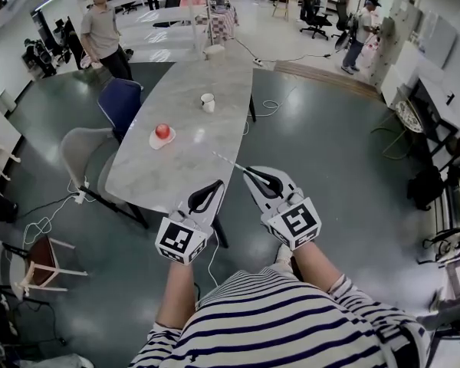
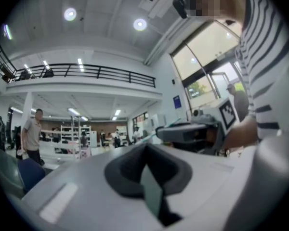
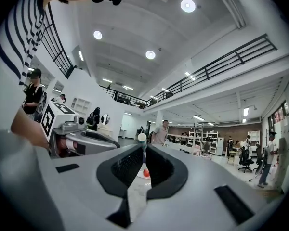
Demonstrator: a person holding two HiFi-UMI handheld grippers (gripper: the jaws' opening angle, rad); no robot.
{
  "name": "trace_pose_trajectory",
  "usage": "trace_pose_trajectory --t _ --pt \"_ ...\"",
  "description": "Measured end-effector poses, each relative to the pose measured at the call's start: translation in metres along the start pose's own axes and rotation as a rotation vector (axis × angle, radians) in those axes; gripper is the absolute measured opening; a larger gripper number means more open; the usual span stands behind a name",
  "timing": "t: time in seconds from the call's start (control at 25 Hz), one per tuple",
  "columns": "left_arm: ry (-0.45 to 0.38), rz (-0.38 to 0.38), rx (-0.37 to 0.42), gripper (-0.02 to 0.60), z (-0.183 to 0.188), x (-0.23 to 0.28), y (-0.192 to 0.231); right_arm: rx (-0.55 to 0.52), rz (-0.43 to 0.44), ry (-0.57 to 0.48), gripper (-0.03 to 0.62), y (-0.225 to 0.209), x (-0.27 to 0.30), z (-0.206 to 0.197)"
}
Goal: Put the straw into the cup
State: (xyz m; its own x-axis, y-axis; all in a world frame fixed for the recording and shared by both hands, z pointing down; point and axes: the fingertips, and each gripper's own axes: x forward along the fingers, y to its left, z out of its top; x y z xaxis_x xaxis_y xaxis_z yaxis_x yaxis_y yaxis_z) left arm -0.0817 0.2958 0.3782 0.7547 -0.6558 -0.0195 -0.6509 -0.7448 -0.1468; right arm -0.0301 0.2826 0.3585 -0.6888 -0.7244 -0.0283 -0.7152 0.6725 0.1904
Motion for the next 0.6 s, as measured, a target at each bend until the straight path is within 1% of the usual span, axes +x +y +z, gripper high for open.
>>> trace_pose_trajectory --t 0.28,0.48,0.6 --pt "0.010 0.014 -0.006 0.008 0.000 0.024 0.002 0.013 0.030 0.013 0.025 -0.022 0.004 -0.007" --pt "0.017 0.027 -0.008 0.008 0.000 0.057 0.007 0.019 0.055 0.010 0.023 -0.052 0.010 -0.011" --pt "0.025 0.036 -0.004 0.008 -0.003 0.084 0.012 0.020 0.072 0.008 0.024 -0.078 0.015 -0.016"
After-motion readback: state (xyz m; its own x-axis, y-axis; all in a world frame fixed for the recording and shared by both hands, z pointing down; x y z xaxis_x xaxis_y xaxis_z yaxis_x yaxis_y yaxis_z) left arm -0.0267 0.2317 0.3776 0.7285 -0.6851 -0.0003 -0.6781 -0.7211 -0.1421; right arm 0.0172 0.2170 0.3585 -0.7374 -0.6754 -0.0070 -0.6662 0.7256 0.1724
